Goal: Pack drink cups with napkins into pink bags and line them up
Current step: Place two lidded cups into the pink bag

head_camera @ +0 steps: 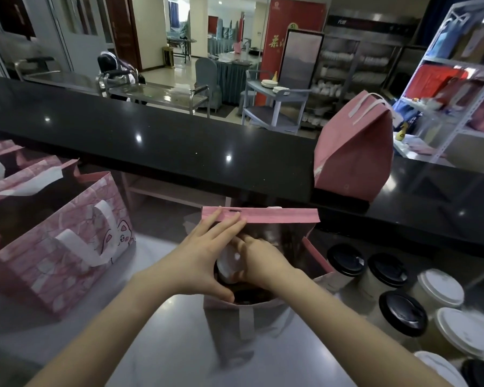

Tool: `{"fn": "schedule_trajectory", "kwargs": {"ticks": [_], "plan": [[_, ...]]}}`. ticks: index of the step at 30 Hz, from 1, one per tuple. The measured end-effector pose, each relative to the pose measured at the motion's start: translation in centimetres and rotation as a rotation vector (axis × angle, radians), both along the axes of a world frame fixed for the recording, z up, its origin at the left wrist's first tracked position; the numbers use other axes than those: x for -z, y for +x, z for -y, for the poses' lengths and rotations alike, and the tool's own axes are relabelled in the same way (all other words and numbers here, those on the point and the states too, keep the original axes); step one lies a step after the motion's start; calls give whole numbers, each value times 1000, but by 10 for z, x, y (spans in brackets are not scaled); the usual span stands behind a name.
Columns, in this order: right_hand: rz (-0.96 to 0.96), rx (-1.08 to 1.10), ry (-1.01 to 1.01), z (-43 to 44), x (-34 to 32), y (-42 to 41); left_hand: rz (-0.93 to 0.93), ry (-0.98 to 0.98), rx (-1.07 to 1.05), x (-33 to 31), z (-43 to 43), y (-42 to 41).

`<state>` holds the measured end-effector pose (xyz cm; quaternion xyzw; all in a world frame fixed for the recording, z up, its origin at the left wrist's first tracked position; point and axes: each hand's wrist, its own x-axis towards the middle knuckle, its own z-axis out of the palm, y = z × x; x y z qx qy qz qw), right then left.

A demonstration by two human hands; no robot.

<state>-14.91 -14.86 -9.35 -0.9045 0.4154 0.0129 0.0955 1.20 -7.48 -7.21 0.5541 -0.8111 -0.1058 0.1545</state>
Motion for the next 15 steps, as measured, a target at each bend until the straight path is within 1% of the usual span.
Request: {"fn": "schedule_trajectory", "kwargs": {"ticks": [3, 8, 12, 15], "plan": [[-13, 19, 83, 2, -7, 7, -34, 18, 15, 1, 4, 6], [-210, 19, 192, 4, -9, 19, -41, 16, 52, 3, 13, 18], [-262, -38, 157, 8, -4, 23, -26, 19, 91, 4, 23, 20], [-363, -137, 116, 8, 7, 34, -17, 24, 110, 6, 31, 18]]}}
